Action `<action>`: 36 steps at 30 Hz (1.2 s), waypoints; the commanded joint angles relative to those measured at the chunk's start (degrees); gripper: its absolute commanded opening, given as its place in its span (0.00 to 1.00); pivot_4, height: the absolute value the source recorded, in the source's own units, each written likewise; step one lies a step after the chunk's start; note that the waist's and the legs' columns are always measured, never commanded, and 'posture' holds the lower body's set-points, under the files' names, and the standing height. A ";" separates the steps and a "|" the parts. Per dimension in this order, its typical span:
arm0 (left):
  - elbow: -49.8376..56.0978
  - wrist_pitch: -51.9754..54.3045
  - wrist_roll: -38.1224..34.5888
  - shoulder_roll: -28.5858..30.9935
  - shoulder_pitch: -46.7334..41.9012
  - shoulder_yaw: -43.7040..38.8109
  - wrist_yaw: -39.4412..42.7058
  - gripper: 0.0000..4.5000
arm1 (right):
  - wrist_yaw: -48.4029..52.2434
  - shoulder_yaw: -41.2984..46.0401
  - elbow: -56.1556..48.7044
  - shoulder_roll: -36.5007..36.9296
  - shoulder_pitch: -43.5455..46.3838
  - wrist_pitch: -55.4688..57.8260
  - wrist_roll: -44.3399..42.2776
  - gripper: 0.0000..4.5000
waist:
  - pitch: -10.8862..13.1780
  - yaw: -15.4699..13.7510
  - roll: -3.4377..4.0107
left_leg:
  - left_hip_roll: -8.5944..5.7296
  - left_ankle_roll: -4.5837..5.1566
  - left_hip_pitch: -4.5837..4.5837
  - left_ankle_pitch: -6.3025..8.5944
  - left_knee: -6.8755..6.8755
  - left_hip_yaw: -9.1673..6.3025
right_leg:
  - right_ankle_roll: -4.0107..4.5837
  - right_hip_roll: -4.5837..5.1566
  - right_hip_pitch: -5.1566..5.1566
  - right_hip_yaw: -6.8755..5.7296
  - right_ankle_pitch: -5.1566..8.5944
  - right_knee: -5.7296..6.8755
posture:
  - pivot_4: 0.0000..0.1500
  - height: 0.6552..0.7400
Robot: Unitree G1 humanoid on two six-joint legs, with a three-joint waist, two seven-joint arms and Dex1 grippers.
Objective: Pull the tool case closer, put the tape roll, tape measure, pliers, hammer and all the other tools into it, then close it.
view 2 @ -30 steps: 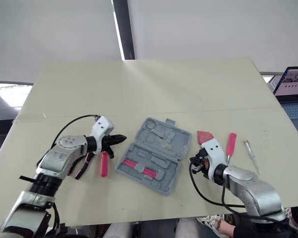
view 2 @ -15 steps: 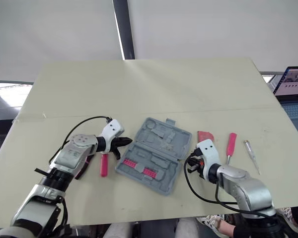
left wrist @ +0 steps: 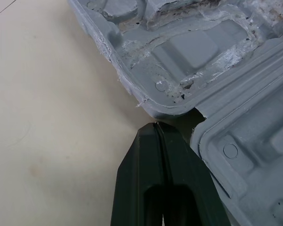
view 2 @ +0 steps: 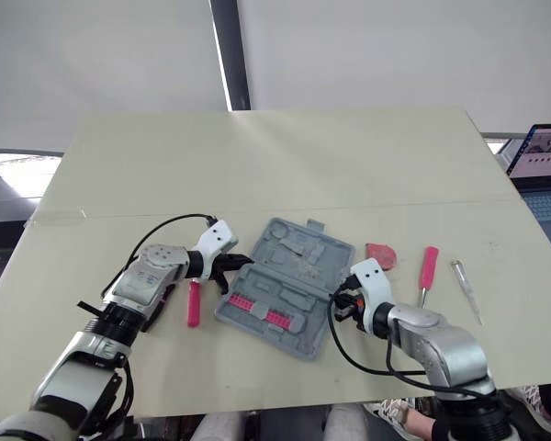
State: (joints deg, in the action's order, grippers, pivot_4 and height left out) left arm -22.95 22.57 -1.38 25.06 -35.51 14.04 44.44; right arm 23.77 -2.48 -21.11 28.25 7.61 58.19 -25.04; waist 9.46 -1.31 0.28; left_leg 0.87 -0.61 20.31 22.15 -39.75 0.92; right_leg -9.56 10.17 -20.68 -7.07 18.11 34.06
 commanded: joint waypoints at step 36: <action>35.13 25.22 -2.21 4.65 18.88 2.55 1.93 0.01 | 16.27 -6.02 0.71 9.30 2.45 -2.77 -0.03 0.01 | -0.03 0.14 0.04 | 0.02 0.00 -0.03 0.00 0.01 -0.01 | 0.00 0.00 0.03 0.01 0.00 0.00 | 1.00 0.97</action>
State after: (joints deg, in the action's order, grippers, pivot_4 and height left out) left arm 10.06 46.12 -2.11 29.89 -18.30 14.20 45.71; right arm 38.03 -7.97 -18.67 37.67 9.72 56.97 -23.90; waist 9.42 -1.17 0.31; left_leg 0.89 -0.61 20.28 22.15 -39.73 0.91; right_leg -9.56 10.17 -20.65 -7.06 18.11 34.06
